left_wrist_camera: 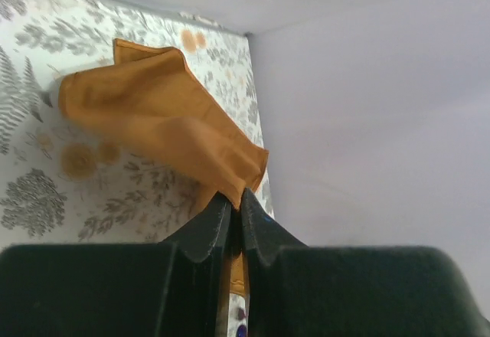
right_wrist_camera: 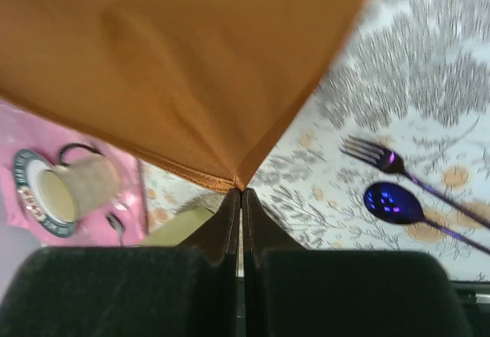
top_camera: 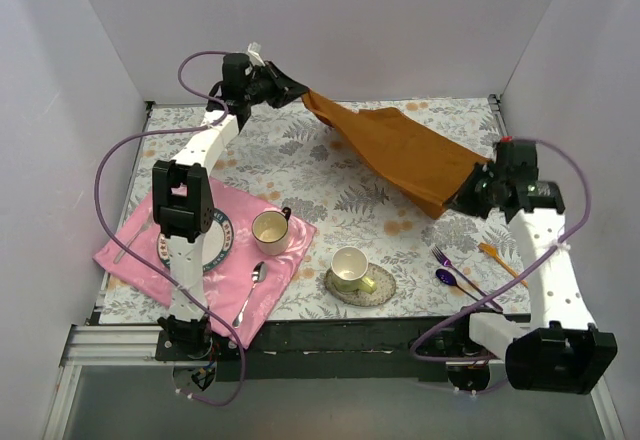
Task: Fold the napkin, place the utensils inside, and roll it up
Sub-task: Flatten the napkin out
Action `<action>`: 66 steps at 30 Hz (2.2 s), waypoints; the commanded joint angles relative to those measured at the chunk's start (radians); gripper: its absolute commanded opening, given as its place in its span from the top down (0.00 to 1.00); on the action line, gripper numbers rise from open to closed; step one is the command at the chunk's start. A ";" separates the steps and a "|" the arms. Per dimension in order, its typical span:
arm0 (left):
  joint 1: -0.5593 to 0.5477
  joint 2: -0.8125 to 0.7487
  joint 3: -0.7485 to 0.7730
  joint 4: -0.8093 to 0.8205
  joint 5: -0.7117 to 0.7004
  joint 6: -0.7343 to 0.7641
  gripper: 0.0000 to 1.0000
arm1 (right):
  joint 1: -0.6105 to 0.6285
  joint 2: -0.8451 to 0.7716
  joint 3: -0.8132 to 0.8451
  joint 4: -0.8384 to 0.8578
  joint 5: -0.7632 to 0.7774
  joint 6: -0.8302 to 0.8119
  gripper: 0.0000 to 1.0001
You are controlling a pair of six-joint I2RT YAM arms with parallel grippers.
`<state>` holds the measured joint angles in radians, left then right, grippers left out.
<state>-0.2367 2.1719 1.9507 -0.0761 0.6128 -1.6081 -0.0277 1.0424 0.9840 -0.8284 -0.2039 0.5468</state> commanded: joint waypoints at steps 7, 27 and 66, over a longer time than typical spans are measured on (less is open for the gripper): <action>-0.027 -0.081 0.286 0.253 -0.107 -0.131 1.00 | -0.003 0.326 0.999 -0.037 0.032 -0.102 0.99; -0.010 -0.639 -0.024 0.193 -0.320 0.099 1.00 | -0.003 -0.080 0.937 0.045 -0.232 -0.182 0.99; -0.067 0.422 0.148 0.591 -0.153 -0.121 1.00 | -0.008 0.422 0.199 0.402 0.492 -0.193 0.99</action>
<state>-0.3000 2.5690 2.0434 0.4454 0.4786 -1.7050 -0.0288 1.4303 1.1866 -0.5083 0.2413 0.3561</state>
